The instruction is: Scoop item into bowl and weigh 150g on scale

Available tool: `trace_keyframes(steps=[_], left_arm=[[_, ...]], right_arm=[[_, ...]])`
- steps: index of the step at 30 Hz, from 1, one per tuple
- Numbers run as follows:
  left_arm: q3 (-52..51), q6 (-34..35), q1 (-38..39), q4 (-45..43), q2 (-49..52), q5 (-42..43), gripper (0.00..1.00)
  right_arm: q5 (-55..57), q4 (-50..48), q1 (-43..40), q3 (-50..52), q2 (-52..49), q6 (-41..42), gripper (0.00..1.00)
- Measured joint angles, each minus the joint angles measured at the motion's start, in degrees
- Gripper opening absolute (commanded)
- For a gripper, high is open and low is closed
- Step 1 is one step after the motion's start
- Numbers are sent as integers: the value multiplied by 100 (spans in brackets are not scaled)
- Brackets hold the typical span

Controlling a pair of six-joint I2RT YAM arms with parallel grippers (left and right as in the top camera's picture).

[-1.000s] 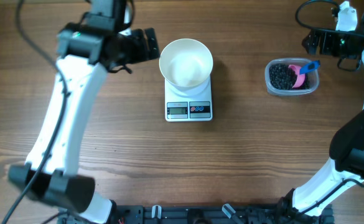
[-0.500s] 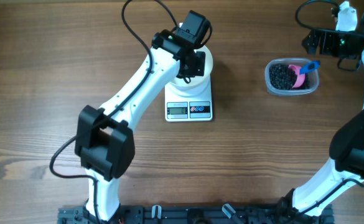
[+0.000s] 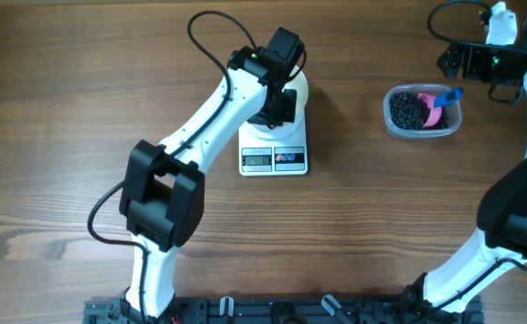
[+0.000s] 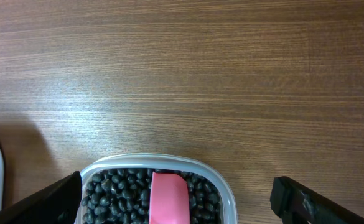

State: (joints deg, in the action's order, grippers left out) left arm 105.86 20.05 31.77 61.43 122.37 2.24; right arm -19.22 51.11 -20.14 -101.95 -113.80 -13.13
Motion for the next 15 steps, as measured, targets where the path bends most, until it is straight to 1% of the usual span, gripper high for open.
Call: trace_keyframes(steps=[15], left_arm=[[0,0,146,205,0,203,8]], right_arm=[[0,0,0,0,0,-2,100]])
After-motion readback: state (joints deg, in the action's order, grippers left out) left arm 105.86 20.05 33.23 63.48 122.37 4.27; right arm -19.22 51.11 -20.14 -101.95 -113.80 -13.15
